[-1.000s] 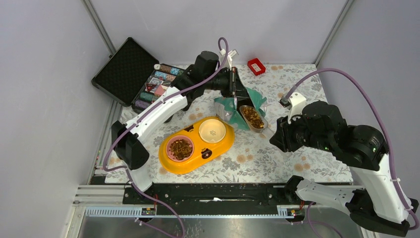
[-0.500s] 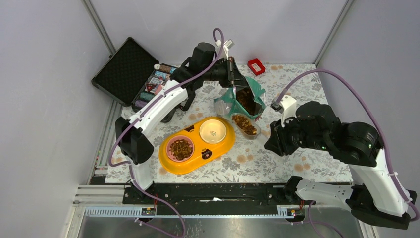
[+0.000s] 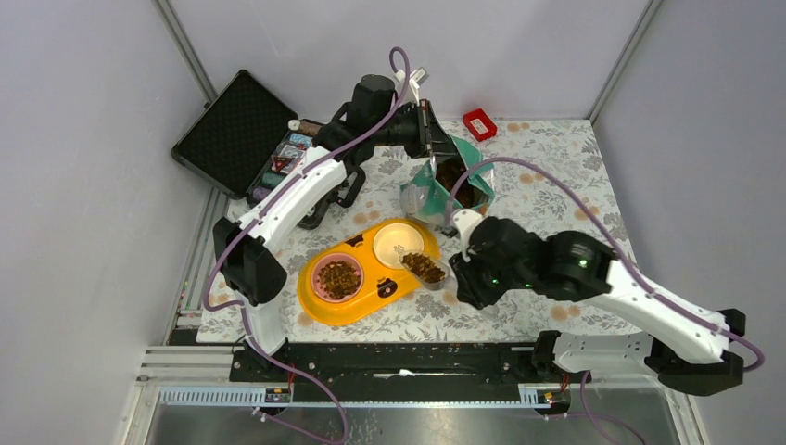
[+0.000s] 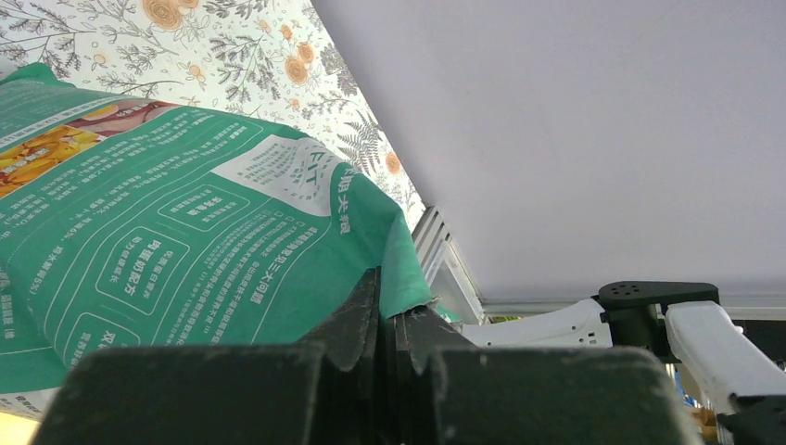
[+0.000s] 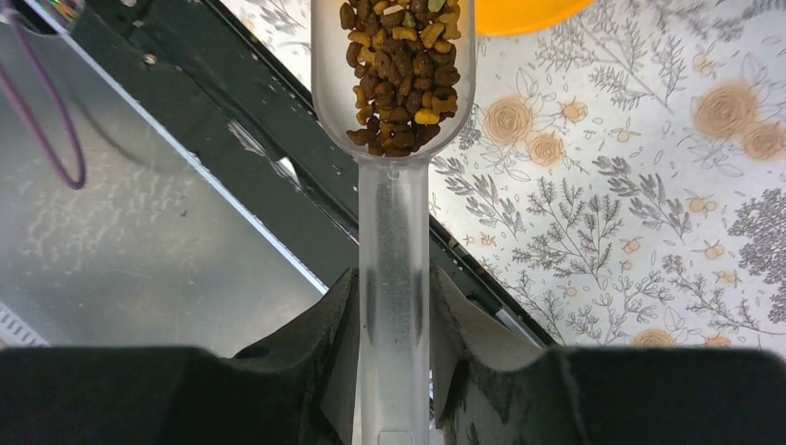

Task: Serve the pet food
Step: Pour the pet food into the pet food bowl.

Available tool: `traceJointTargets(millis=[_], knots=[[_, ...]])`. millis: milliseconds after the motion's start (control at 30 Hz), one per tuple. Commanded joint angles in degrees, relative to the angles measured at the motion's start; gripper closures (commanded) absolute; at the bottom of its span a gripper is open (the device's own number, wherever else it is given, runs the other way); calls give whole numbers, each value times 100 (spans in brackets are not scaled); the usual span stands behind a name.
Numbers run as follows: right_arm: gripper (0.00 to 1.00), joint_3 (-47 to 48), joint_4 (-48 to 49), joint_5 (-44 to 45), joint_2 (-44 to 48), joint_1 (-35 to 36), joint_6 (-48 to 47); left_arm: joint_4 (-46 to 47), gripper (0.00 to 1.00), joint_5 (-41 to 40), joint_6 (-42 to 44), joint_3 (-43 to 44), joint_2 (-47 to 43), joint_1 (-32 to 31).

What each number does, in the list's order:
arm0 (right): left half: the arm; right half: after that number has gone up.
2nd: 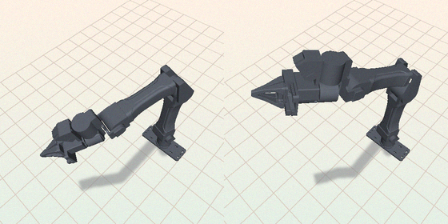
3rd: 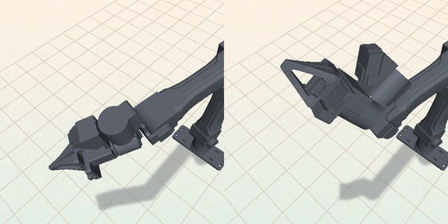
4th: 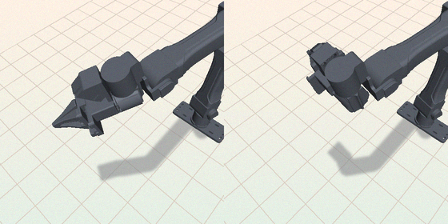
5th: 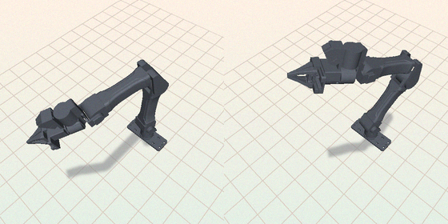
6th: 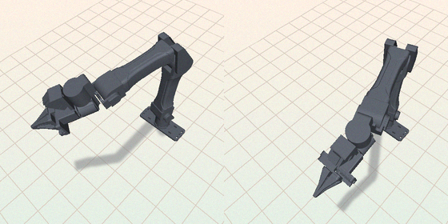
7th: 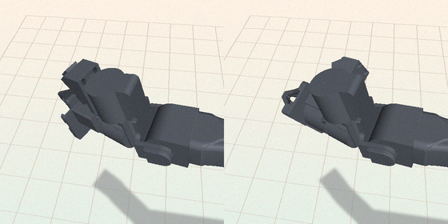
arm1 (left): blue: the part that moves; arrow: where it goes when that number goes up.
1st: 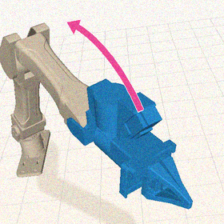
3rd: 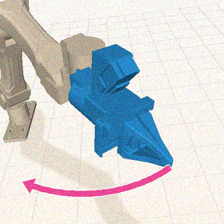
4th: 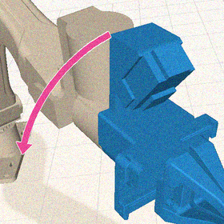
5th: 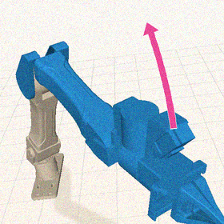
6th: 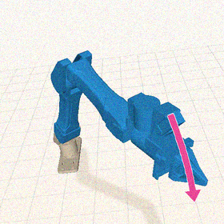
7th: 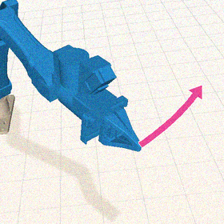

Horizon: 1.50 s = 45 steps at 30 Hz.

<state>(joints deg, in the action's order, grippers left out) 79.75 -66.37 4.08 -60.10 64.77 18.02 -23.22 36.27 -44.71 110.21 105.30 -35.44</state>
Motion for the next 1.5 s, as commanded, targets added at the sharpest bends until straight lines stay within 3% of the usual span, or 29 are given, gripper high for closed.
traceJointTargets(millis=[0, 267, 633, 1033, 1467], knots=[[100, -489, 807, 377, -113, 177, 371, 978, 100, 275, -225, 331, -355, 158], [100, -248, 775, 992, -812, 184, 527, 1239, 100, 298, -380, 97, -458, 270], [100, 430, 756, 1518, -2195, 169, -72, 1362, 100, 61, -535, 69, -361, 649], [100, 436, 628, 1828, -2769, 27, -588, 1664, 100, 53, -805, 98, -197, 822], [100, 1181, 166, 2368, -3466, -61, -979, 2064, 100, 93, -1064, -364, -342, 872]])
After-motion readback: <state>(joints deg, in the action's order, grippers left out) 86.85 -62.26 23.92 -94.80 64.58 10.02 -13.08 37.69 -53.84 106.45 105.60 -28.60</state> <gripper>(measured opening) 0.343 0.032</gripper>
